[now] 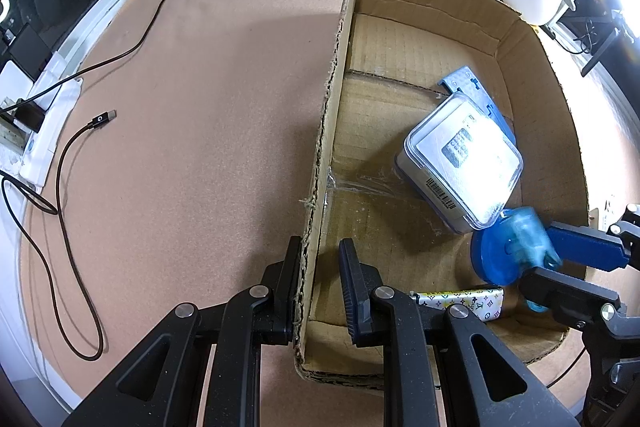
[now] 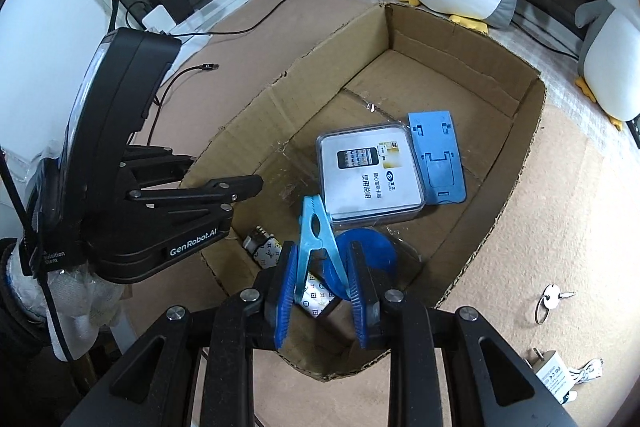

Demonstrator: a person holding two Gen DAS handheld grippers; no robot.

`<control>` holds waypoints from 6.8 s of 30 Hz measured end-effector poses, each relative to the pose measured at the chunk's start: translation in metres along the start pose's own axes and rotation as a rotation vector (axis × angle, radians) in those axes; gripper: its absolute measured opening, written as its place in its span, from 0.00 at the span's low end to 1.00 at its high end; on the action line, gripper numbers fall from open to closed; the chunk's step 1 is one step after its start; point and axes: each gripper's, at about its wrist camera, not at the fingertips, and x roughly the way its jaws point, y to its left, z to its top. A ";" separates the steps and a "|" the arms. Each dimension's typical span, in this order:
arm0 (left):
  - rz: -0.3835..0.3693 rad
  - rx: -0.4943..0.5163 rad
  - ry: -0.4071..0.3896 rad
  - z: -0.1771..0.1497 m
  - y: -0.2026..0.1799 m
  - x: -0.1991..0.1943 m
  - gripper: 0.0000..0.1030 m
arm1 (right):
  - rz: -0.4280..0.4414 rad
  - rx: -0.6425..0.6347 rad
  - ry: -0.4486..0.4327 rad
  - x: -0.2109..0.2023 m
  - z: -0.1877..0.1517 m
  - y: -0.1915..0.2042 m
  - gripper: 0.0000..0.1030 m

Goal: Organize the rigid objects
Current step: 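Carry the clothespin into the box and open the right gripper, then move the right gripper to the keys on the ring, then close the right gripper on the key ring, then carry the keys into the box and open the right gripper, then move the right gripper to the white charger adapter, then close the right gripper on the white charger adapter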

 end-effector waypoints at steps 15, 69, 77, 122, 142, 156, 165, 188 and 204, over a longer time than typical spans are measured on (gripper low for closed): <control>0.012 0.009 -0.004 -0.001 -0.007 0.001 0.18 | -0.009 0.102 -0.090 -0.042 -0.018 -0.036 0.35; 0.022 0.013 -0.010 -0.004 -0.012 -0.001 0.19 | -0.215 0.241 0.081 -0.004 -0.051 -0.163 0.04; 0.022 0.013 -0.010 -0.004 -0.012 -0.001 0.19 | -0.124 0.339 -0.003 -0.036 -0.055 -0.184 0.04; 0.020 0.009 -0.012 -0.003 -0.012 -0.001 0.19 | 0.068 0.150 -0.078 -0.021 0.048 -0.079 0.56; 0.028 0.015 -0.014 -0.003 -0.010 -0.001 0.19 | -0.152 0.267 -0.120 -0.112 -0.060 -0.159 0.56; 0.031 0.016 -0.012 -0.003 -0.010 -0.001 0.19 | -0.227 0.184 0.079 -0.071 -0.119 -0.172 0.31; 0.031 0.014 -0.010 -0.003 -0.010 0.000 0.19 | -0.219 0.147 0.146 -0.049 -0.127 -0.160 0.17; 0.028 0.010 -0.010 -0.005 -0.012 0.000 0.19 | -0.219 0.141 0.094 -0.015 -0.073 -0.153 0.32; 0.024 0.008 -0.006 -0.004 -0.011 -0.001 0.19 | -0.262 -0.008 0.170 0.026 -0.038 -0.143 0.42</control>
